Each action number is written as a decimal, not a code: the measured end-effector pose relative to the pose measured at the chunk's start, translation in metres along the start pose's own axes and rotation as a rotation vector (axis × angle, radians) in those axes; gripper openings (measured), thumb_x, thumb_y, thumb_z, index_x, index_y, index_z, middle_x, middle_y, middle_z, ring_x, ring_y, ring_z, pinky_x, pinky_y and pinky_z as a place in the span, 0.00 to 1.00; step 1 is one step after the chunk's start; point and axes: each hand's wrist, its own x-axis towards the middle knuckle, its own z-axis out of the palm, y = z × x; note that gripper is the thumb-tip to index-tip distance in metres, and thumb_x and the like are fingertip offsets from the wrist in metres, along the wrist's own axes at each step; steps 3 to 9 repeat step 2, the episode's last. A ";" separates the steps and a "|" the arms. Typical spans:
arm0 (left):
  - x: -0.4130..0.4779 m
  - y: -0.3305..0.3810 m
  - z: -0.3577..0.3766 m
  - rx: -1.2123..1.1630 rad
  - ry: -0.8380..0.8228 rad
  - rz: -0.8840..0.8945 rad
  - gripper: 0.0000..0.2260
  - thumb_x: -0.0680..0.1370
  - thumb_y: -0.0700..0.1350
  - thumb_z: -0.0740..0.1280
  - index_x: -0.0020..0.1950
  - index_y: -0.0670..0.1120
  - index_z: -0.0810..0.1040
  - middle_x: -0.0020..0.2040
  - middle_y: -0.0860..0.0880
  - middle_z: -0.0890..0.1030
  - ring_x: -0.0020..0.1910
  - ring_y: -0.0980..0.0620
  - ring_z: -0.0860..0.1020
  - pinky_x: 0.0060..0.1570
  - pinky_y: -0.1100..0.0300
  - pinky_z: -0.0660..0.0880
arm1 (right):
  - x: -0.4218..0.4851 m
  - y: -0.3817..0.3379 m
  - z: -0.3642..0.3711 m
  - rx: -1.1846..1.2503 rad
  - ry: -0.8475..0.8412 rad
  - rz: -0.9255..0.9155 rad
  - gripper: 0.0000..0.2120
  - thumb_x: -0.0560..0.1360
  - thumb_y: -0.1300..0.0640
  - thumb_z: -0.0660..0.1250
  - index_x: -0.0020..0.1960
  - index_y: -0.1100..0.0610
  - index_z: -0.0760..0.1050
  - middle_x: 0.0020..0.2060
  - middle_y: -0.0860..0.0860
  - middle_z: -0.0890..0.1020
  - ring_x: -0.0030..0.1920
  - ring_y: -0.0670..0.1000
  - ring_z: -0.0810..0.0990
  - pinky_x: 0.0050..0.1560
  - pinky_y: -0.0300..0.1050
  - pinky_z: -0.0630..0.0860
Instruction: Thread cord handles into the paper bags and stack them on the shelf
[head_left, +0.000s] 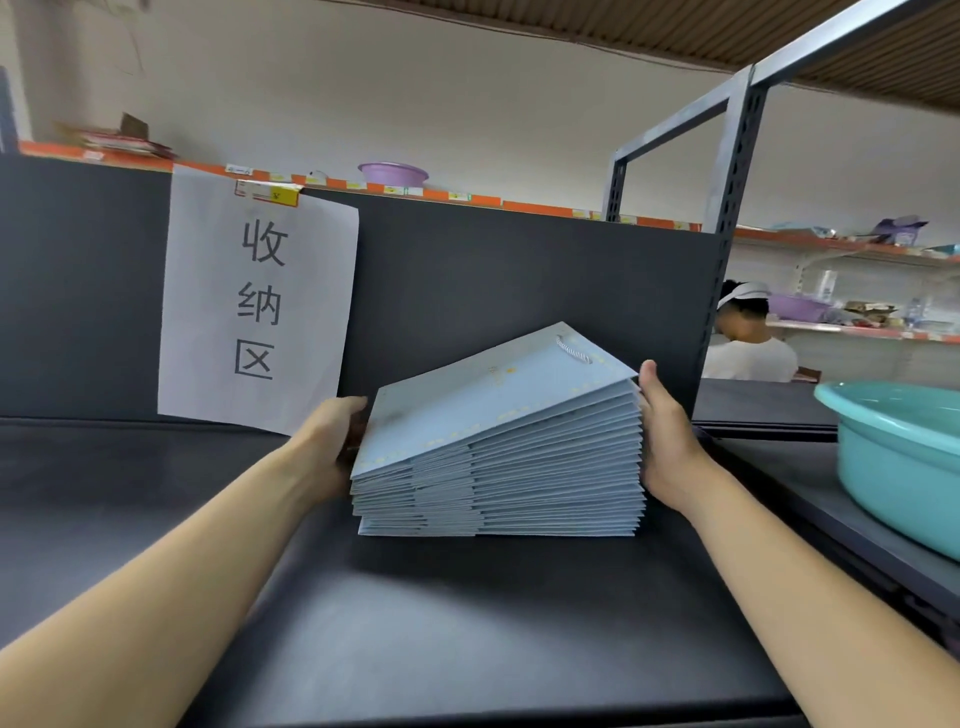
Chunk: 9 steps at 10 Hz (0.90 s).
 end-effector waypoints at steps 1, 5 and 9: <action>-0.026 0.003 -0.011 0.006 0.089 0.122 0.08 0.82 0.44 0.60 0.45 0.44 0.74 0.39 0.47 0.77 0.38 0.49 0.77 0.45 0.56 0.75 | -0.015 0.005 -0.018 -0.028 0.005 0.002 0.31 0.79 0.30 0.44 0.73 0.42 0.70 0.69 0.45 0.76 0.74 0.50 0.68 0.76 0.60 0.58; -0.075 -0.019 -0.029 0.183 0.160 0.336 0.07 0.81 0.42 0.64 0.45 0.47 0.79 0.48 0.48 0.83 0.53 0.47 0.80 0.63 0.52 0.72 | -0.051 0.012 -0.028 -0.134 0.013 -0.013 0.29 0.78 0.30 0.48 0.75 0.38 0.65 0.74 0.41 0.69 0.76 0.46 0.62 0.78 0.57 0.53; -0.075 -0.019 -0.029 0.183 0.160 0.336 0.07 0.81 0.42 0.64 0.45 0.47 0.79 0.48 0.48 0.83 0.53 0.47 0.80 0.63 0.52 0.72 | -0.051 0.012 -0.028 -0.134 0.013 -0.013 0.29 0.78 0.30 0.48 0.75 0.38 0.65 0.74 0.41 0.69 0.76 0.46 0.62 0.78 0.57 0.53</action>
